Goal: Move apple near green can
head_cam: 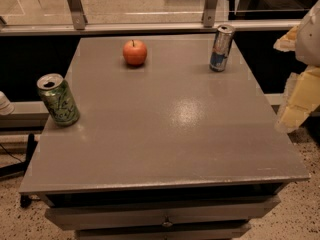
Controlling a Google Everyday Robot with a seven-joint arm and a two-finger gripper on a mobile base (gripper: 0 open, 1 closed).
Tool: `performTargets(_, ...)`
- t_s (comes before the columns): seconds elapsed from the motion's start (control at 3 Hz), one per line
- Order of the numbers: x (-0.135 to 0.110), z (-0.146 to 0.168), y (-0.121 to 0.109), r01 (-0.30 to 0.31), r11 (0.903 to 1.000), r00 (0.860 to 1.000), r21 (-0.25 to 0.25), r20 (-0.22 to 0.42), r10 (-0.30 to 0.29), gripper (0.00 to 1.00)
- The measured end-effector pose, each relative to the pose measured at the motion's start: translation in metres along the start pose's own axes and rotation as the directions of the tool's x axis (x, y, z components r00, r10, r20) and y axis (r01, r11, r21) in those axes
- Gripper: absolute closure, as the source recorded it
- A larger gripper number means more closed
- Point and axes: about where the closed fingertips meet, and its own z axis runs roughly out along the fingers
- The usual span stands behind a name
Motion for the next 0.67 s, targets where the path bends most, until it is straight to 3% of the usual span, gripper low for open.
performTargets(0.33,-0.003,0.0,0.0,-0.002,1.0,1.0,0.005,0.012,0.002,0.0)
performTargets(0.67,-0.02,0.015,0.0,-0.02,0.9998,0.996,0.002,0.09,0.02,0.0)
